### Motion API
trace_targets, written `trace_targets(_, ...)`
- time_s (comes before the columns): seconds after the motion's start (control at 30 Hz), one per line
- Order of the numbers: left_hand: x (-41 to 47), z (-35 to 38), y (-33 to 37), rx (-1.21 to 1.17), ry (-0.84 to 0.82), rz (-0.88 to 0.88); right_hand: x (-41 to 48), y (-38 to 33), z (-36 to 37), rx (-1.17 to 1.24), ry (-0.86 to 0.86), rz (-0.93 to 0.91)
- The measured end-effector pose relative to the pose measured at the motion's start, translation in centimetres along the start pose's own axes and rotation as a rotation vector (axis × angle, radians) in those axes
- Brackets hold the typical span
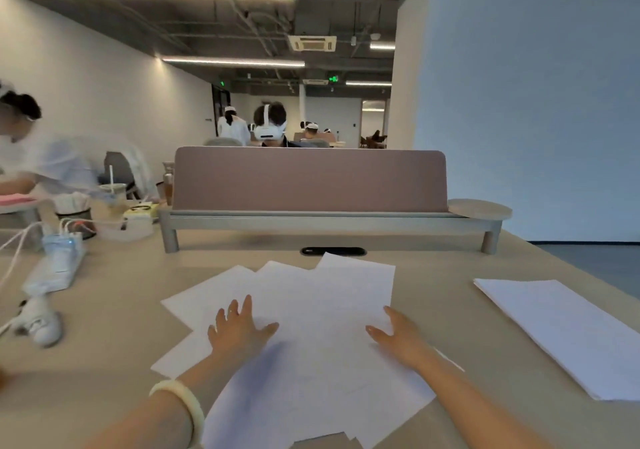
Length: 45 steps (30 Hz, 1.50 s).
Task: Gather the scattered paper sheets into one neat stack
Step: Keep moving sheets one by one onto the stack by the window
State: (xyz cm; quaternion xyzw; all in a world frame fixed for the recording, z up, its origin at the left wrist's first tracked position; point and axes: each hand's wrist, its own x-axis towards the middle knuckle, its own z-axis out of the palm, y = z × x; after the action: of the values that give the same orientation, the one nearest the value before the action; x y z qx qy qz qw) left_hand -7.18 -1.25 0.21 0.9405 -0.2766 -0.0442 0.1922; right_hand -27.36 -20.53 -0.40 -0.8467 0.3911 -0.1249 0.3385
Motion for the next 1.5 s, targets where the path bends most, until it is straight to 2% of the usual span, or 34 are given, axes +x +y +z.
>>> trace_targets(0.13,-1.0,-0.5,-6.3,0.055,-0.142,-0.134,0.1,-1.9,3.4,-0.285,-0.061,0.079)
trace_targets(0.3,-1.3,0.0,-7.8,0.077,-0.144,-0.073,0.0,-4.5,5.0,-0.313,-0.083,0.091)
trace_targets(0.37,-1.3,-0.3,-7.8,0.040,-0.105,-0.056,0.4,-5.1,4.5,-0.246,-0.109,0.116)
trace_targets(0.5,-1.5,-1.1,-7.2,-0.070,-0.105,-0.032,0.6,-5.9,2.4,0.144,-0.174,0.147)
trace_targets(0.6,-1.5,-1.4,-6.2,-0.248,-0.151,-0.041,1.0,-6.1,1.7,0.291,-0.198,0.172)
trace_targets(0.7,-1.3,-1.8,-5.7,-0.616,-0.170,-0.095,1.3,-6.4,1.6,0.495,-0.258,0.245)
trace_targets(0.77,-1.1,-2.3,-5.4,-0.881,-0.175,-0.141,1.1,-6.8,1.5,0.521,-0.310,0.260)
trace_targets(0.97,-0.7,-2.9,-5.2,-1.197,-0.195,-0.276,0.5,-7.2,2.4,0.423,-0.385,0.205)
trace_targets(1.07,-0.8,-2.8,-5.2,-1.238,-0.213,-0.296,0.5,-7.1,2.8,0.394,-0.404,0.154)
trace_targets(1.2,-1.1,-2.9,-5.0,-1.243,-0.244,-0.294,0.1,-6.4,3.0,0.472,-0.379,0.066)
trace_targets(1.37,-0.7,-3.8,-4.3,-1.122,-0.143,-0.146,-0.1,-5.3,2.5,0.744,-0.306,-0.045)
trace_targets(1.5,-0.5,-5.4,-3.2,-1.114,-0.151,0.018,-0.3,-6.2,1.5,0.826,-0.264,-0.146)
